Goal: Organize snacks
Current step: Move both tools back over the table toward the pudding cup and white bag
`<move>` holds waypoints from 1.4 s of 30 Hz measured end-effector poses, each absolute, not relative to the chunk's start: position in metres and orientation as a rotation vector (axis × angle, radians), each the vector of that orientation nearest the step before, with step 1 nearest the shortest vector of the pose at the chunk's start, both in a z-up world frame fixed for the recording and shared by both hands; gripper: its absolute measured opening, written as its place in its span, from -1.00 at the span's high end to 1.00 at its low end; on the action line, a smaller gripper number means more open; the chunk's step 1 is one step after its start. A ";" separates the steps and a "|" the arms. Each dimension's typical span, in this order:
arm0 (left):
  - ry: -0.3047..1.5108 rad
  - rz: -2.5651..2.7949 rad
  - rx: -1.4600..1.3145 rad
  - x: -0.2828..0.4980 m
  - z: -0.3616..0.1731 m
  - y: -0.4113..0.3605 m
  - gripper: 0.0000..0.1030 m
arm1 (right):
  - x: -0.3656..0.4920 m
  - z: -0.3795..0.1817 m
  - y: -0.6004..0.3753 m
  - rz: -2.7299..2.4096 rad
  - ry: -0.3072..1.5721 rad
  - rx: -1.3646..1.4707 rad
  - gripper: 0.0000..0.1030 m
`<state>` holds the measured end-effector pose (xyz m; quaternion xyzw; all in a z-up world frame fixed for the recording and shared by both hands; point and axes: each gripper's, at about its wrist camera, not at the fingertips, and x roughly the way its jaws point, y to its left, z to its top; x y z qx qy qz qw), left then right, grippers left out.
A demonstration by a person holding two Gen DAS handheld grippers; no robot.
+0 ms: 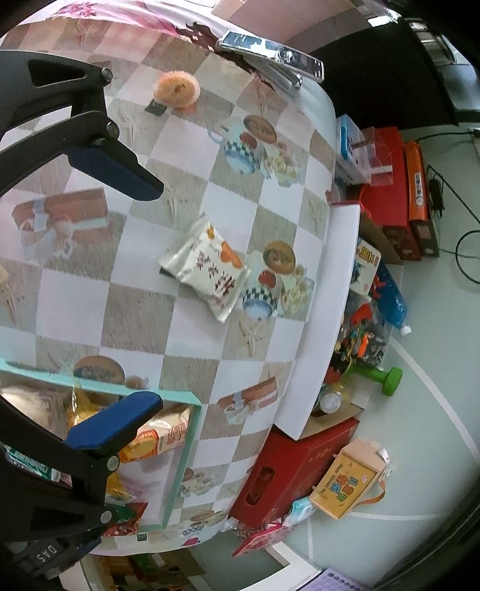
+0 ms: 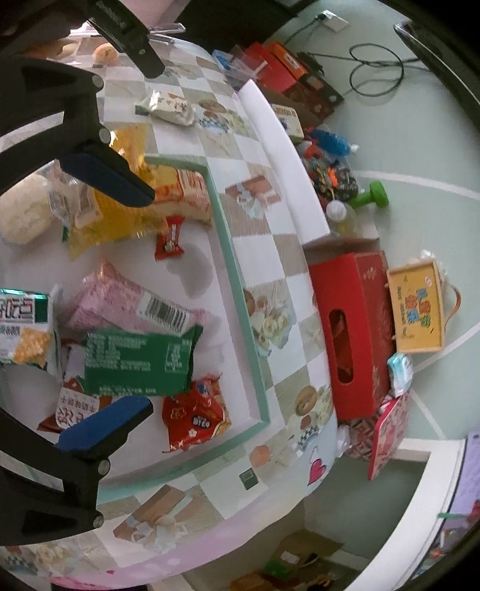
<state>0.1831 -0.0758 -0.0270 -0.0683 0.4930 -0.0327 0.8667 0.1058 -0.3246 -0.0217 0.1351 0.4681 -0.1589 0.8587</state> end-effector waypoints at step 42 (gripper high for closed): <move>1.090 0.174 -0.315 0.153 -0.051 0.102 -0.99 | 0.130 -0.051 -0.119 0.184 1.082 0.122 -1.00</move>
